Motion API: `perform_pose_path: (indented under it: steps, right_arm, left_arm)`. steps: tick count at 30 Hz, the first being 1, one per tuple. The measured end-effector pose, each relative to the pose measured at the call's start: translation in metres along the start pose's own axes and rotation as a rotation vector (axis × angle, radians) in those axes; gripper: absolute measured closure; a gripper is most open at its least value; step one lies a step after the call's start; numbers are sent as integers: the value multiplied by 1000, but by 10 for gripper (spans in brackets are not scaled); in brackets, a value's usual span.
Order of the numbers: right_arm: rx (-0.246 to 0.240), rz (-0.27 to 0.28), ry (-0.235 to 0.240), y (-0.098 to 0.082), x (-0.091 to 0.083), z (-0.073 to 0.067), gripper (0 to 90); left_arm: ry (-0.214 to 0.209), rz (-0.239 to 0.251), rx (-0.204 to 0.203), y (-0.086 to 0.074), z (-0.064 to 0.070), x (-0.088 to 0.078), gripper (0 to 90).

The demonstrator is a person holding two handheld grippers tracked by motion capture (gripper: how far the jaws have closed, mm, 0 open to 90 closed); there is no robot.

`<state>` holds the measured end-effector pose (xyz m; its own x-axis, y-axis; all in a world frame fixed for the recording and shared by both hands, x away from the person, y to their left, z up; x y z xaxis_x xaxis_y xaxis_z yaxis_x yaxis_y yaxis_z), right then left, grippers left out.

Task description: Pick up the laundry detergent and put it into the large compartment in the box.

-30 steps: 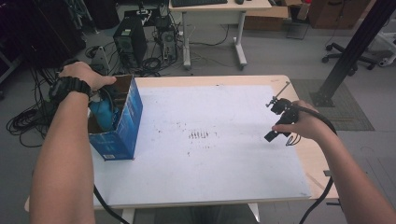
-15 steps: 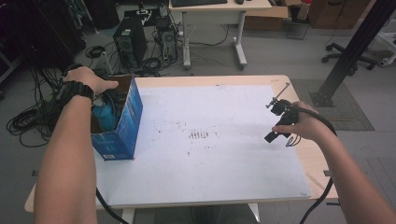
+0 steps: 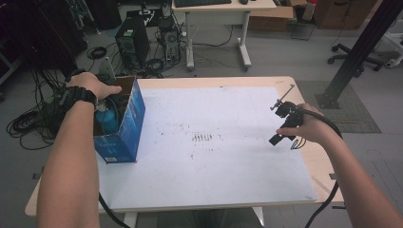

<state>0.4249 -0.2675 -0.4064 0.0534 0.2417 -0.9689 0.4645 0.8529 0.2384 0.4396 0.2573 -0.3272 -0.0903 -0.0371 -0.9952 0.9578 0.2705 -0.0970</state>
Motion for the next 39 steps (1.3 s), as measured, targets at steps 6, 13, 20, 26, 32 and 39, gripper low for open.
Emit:
perform_pose_path:
  steps: [6, 13, 20, 26, 32, 39]
  right_arm:
    - [3, 0, 0, 0, -1, 0, 136]
    - [2, -1, 3, 0, 1, -1, 136]
    - [1, -1, 3, 0, 2, -1, 137]
    - [3, -6, 3, -1, 2, -1, 137]
    - [4, -7, 5, 0, 2, -2, 137]
    - [1, -11, 7, -1, 4, -2, 136]
  left_arm:
    - [0, -2, -1, 0, -2, 2, 374]
    - [0, 0, -1, 0, -4, 5, 374]
    - [3, 4, 1, 1, -5, 9, 374]
    - [2, 10, 5, 2, -4, 12, 374]
    - [0, 17, 12, 3, -3, 15, 374]
    - [-1, 22, 14, 3, -4, 18, 373]
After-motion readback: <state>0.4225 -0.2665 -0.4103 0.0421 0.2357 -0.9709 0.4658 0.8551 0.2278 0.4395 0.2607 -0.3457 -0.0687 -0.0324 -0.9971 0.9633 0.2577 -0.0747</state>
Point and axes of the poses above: each handheld gripper's, and its own axes: x roughly forward along the jaws, y roughly out of its top, z roughly to its right, the point moved 7 cm from there along x, roughly forward along the jaws, and after that the axes turned 15 degrees about -x, right-handed, at the moved point
